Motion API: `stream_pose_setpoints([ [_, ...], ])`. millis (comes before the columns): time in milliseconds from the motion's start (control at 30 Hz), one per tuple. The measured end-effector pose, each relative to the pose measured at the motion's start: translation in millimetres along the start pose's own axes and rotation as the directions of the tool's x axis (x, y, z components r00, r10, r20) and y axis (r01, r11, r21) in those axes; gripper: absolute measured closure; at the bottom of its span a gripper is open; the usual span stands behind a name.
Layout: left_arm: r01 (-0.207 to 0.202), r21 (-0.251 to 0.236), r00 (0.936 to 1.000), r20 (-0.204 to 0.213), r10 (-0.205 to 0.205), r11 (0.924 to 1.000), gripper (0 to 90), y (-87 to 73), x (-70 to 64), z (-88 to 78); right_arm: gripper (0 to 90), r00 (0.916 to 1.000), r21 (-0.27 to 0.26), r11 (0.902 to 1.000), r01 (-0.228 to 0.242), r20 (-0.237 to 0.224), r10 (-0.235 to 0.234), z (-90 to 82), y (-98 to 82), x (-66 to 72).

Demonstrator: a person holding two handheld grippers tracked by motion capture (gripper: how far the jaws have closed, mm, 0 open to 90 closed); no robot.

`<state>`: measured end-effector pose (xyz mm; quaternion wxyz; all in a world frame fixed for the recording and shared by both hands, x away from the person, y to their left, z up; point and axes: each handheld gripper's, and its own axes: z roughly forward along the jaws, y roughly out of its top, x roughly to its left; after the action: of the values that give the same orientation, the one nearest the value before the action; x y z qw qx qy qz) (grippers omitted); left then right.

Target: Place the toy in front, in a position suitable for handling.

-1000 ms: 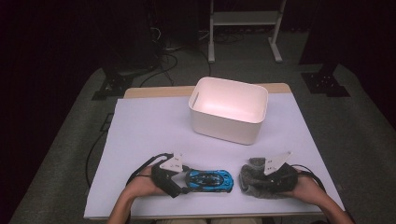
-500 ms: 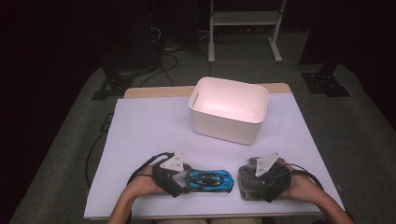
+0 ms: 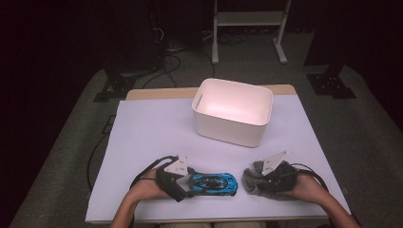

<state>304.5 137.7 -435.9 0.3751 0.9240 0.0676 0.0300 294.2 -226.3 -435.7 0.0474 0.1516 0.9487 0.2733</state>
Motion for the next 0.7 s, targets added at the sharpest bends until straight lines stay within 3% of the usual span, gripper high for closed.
stream_pose_setpoints([
  [100, -0.003, -0.015, 1.0, -0.009, 0.003, 0.9999, 19.5, 0.6, -0.8, -2.6, 78.4, 0.9998, -0.019, 0.9996, -0.02, -0.006, 0.02, -3.8, -0.4, -0.7],
  [200, -0.011, -0.032, 0.9998, -0.016, 0.011, 0.9994, 21.7, 1.8, -0.4, -5.6, 78.3, 0.9996, -0.089, 0.9957, -0.025, -0.017, 0.023, -15.0, 4.8, -1.7],
  [367, -0.016, -0.041, 0.9998, -0.013, 0.016, 0.999, 24.1, 4.6, -0.1, -3.6, 78.2, 0.9981, -0.217, 0.976, 0.013, -0.056, -0.025, -31.6, 39.6, 8.1],
  [500, -0.005, -0.054, 0.9999, -0.011, 0.004, 0.9985, 24.1, 4.8, -0.9, -1.8, 78.2, 0.9895, -0.254, 0.9644, 0.074, -0.102, -0.103, -13.8, 78.6, 19.8],
  [533, -0.005, -0.054, 0.9999, -0.011, 0.004, 0.9985, 24.2, 4.8, -0.9, -1.8, 78.2, 0.9895, -0.254, 0.9644, 0.074, -0.102, -0.103, -13.8, 78.6, 19.8],
  [600, -0.013, -0.053, 0.9999, -0.012, 0.012, 0.9985, 24.1, 4.3, -0.7, -1.9, 78.1, 0.9818, -0.266, 0.9589, 0.099, -0.131, -0.138, 3.5, 99.4, 25.6],
  [633, -0.011, -0.061, 0.9998, -0.015, 0.011, 0.9981, 24.0, 4.4, -1.8, -1.5, 77.9, 0.9767, -0.251, 0.9597, 0.125, -0.139, -0.164, 18.1, 112.9, 29.5],
  [700, -0.02, -0.075, 0.9996, -0.02, 0.019, 0.997, 23.8, 5.1, -2.2, -1.5, 77.8, 0.9736, -0.225, 0.9656, 0.13, -0.155, -0.168, 34.3, 122.0, 30.5],
])
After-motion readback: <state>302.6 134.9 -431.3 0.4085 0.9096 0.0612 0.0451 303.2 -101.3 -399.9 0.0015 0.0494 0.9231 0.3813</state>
